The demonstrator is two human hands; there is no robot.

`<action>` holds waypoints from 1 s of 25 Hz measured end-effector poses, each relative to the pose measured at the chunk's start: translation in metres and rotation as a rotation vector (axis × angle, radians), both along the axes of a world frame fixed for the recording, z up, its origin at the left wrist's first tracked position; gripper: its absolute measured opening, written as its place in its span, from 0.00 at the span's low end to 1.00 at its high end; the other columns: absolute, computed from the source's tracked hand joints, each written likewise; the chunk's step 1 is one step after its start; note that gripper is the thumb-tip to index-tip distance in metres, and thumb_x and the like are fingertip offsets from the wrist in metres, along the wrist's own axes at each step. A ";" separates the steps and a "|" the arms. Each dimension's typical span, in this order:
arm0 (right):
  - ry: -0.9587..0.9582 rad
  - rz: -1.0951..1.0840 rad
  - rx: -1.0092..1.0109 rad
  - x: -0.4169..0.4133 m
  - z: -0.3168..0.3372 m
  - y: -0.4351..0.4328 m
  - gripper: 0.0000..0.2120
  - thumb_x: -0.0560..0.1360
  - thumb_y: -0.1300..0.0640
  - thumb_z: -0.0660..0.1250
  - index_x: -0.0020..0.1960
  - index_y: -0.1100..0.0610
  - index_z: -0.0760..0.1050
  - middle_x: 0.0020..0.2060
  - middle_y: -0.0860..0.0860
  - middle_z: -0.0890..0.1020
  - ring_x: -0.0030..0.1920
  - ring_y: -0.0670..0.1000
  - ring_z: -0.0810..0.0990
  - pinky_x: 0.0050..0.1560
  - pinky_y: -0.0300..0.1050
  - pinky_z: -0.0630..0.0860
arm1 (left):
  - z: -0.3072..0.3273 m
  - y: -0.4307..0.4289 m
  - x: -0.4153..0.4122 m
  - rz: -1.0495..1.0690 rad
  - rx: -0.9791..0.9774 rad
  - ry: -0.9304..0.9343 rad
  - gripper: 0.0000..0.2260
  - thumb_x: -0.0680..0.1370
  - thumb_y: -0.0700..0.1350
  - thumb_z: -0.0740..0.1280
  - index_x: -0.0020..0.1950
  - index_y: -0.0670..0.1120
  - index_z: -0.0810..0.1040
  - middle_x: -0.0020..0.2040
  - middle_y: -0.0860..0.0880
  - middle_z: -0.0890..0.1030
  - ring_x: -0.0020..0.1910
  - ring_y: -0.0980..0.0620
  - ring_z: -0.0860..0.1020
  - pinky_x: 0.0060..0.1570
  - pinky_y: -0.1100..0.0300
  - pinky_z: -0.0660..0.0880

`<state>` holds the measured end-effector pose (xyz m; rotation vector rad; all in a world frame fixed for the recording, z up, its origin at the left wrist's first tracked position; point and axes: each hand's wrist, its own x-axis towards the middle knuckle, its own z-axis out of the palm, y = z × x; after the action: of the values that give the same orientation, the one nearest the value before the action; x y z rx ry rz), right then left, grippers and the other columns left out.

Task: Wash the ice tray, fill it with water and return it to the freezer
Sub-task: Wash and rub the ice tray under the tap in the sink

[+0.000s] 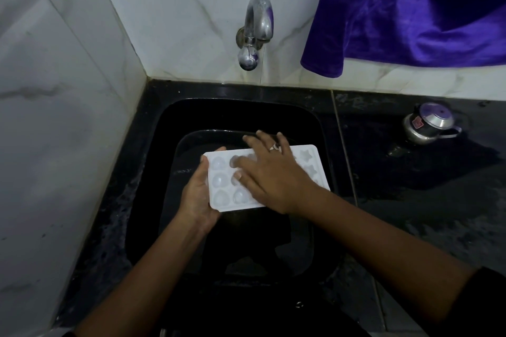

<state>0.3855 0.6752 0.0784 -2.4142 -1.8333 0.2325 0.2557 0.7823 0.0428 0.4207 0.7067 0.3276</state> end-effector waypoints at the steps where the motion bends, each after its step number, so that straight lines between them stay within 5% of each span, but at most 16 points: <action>1: 0.007 -0.029 0.011 0.001 0.000 -0.001 0.26 0.83 0.39 0.44 0.69 0.45 0.74 0.80 0.58 0.63 0.81 0.62 0.55 0.79 0.70 0.47 | -0.002 0.000 0.000 -0.005 0.005 0.007 0.22 0.86 0.59 0.57 0.72 0.50 0.78 0.66 0.39 0.83 0.59 0.38 0.85 0.58 0.38 0.81; 3: -0.003 -0.019 0.000 -0.003 -0.001 0.000 0.26 0.83 0.39 0.44 0.69 0.47 0.74 0.79 0.58 0.64 0.81 0.61 0.56 0.79 0.70 0.48 | -0.002 0.000 0.000 -0.002 -0.007 0.011 0.22 0.86 0.59 0.57 0.72 0.49 0.78 0.68 0.39 0.81 0.60 0.39 0.84 0.61 0.38 0.79; 7: -0.005 0.011 -0.019 0.001 -0.001 -0.001 0.22 0.85 0.40 0.48 0.69 0.46 0.73 0.79 0.58 0.63 0.81 0.62 0.56 0.79 0.70 0.48 | 0.001 -0.005 0.001 -0.020 -0.012 0.000 0.22 0.84 0.59 0.58 0.71 0.49 0.78 0.63 0.39 0.85 0.53 0.40 0.87 0.50 0.42 0.84; 23: -0.009 -0.037 -0.014 -0.006 -0.003 -0.001 0.28 0.83 0.39 0.43 0.64 0.49 0.77 0.79 0.58 0.65 0.81 0.61 0.57 0.79 0.69 0.49 | -0.007 -0.010 -0.001 -0.018 -0.012 0.012 0.22 0.86 0.59 0.55 0.70 0.48 0.78 0.62 0.40 0.85 0.55 0.40 0.86 0.57 0.40 0.81; 25: -0.005 -0.008 -0.029 -0.009 -0.005 0.000 0.26 0.84 0.39 0.45 0.66 0.51 0.75 0.79 0.58 0.64 0.81 0.61 0.56 0.79 0.69 0.49 | -0.004 -0.010 -0.001 -0.017 -0.046 0.005 0.23 0.86 0.60 0.55 0.67 0.47 0.80 0.59 0.40 0.86 0.52 0.41 0.87 0.51 0.42 0.84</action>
<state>0.3765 0.6747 0.0731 -2.4432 -1.8343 0.2545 0.2549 0.7721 0.0389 0.3840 0.7144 0.2942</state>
